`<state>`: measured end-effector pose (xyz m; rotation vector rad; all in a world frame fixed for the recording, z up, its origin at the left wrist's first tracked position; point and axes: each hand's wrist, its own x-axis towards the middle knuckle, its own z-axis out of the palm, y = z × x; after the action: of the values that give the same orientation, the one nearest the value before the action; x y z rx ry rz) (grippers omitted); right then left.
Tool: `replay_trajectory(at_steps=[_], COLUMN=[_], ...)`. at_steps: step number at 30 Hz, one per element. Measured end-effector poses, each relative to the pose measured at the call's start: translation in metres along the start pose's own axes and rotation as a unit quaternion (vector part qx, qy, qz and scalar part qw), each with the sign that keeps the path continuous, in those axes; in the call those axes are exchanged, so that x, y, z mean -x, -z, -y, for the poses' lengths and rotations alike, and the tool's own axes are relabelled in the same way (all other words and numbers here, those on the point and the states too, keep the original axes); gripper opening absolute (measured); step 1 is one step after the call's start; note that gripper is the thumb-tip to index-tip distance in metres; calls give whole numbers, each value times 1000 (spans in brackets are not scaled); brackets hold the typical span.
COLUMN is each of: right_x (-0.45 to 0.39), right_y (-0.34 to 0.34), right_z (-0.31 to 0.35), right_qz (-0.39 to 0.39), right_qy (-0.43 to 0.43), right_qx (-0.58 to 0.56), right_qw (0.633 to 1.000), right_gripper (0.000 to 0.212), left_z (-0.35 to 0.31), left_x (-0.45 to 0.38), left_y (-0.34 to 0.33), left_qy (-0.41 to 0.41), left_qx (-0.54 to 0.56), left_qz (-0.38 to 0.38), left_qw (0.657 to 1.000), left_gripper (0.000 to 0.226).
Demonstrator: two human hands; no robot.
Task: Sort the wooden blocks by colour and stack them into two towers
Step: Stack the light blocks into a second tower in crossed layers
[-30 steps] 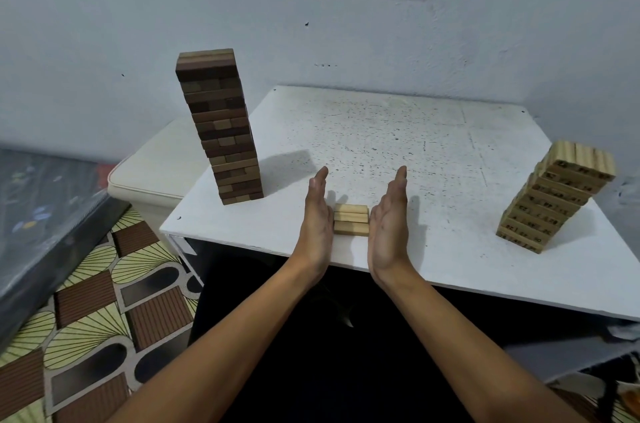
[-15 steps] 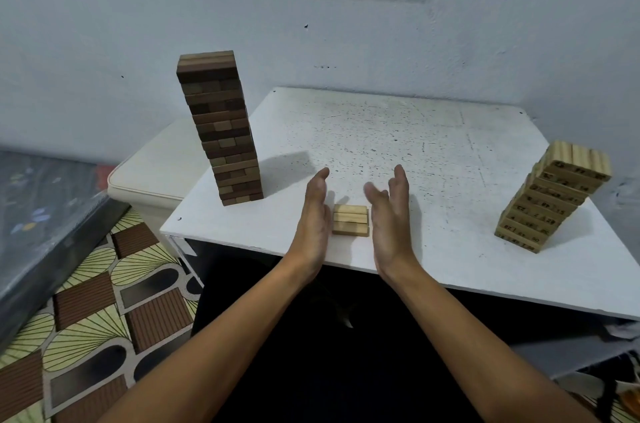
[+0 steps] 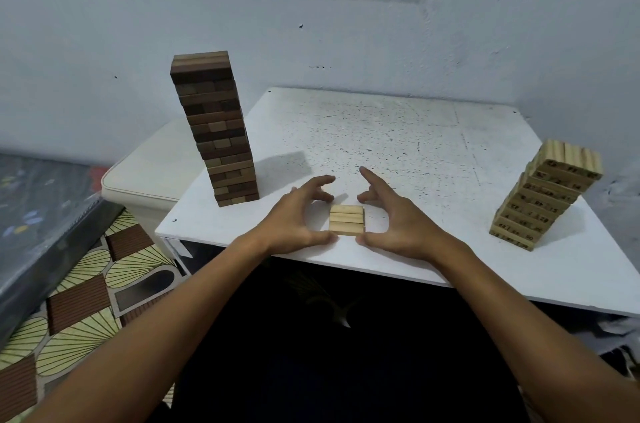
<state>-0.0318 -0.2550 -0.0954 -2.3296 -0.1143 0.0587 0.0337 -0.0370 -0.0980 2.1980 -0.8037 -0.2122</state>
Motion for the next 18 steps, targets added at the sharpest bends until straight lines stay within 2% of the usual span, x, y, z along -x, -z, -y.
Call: replay_trajectory(at_steps=[9, 18], right_x=[-2, -4], right_y=[-3, -5], right_z=[-5, -10], right_qz=[-21, -33], right_qy=[14, 17], right_qx=[-24, -26], right_qw=[999, 999], right_gripper=[108, 105], left_z=[3, 9], left_x=[0, -2], left_y=[-3, -6], left_qy=[-3, -1], left_qx=[4, 16], left_qz=[-13, -24], left_qw=[1000, 1000], left_gripper=[88, 99])
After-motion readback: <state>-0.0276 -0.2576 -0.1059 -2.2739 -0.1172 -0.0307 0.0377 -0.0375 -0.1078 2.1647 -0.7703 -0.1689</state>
